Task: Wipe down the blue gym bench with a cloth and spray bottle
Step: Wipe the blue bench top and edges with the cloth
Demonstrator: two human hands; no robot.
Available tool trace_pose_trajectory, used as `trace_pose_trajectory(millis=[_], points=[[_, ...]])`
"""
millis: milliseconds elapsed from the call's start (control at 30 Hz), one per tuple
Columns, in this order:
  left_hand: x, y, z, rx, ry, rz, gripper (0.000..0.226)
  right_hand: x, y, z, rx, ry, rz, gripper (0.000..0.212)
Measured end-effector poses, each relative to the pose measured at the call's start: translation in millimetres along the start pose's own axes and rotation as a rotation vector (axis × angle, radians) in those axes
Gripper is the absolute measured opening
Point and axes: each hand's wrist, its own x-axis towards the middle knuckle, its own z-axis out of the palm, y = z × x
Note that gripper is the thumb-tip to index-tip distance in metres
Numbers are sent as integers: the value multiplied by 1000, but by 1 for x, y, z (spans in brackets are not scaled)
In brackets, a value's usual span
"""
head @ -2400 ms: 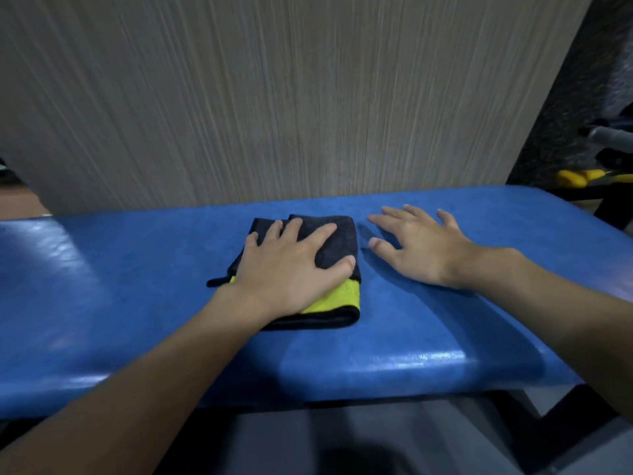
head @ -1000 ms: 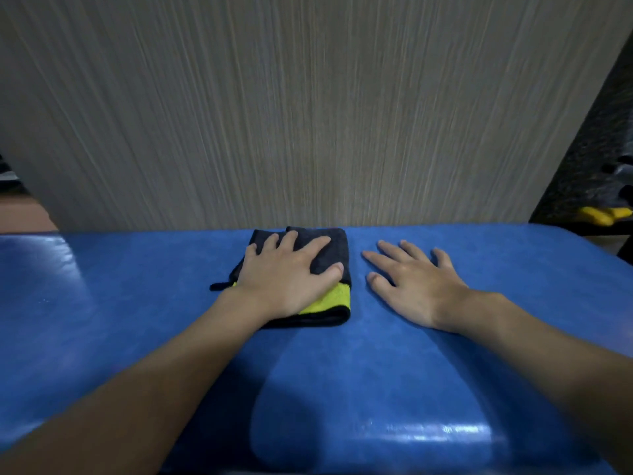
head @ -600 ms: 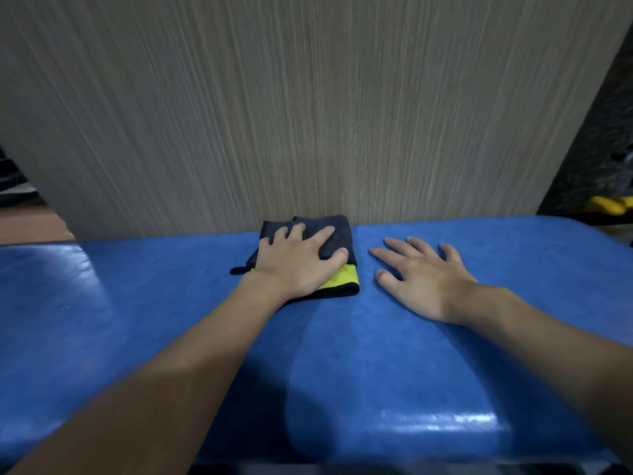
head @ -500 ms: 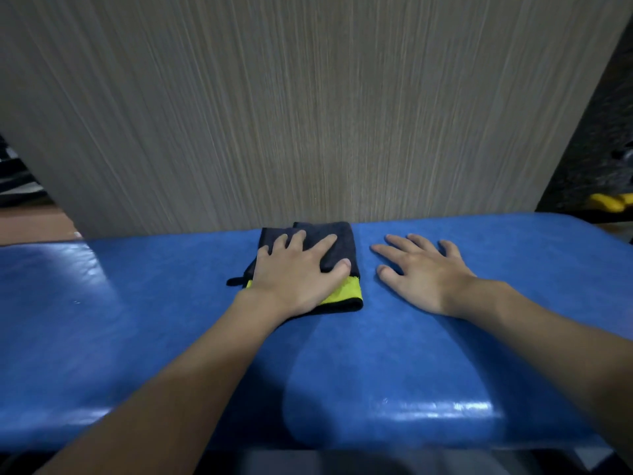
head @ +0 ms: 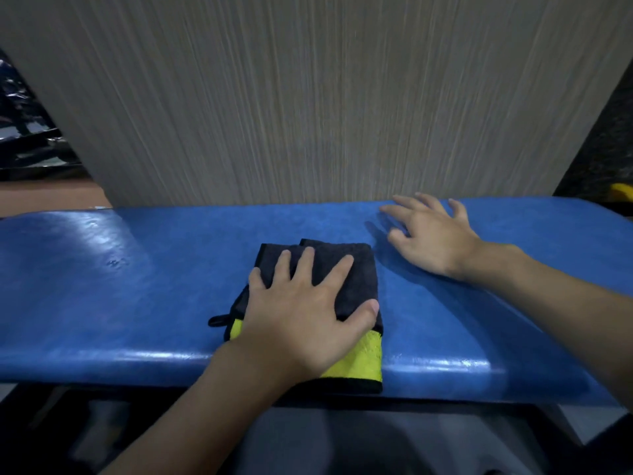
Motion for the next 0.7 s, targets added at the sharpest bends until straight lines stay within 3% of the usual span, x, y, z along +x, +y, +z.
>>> trace_pose_trajectory(millis=[200,500,700], points=[[54,-12,3,-15,25,12,76,0,-4,17,-18,-194,-14,55],[181,-27,-1,-62,31,-43,75,1,-2,22,-6,-163,-25,55],[178,-28,0,-64,48,-36,73,1,-2,22,2,-164,-19,56]])
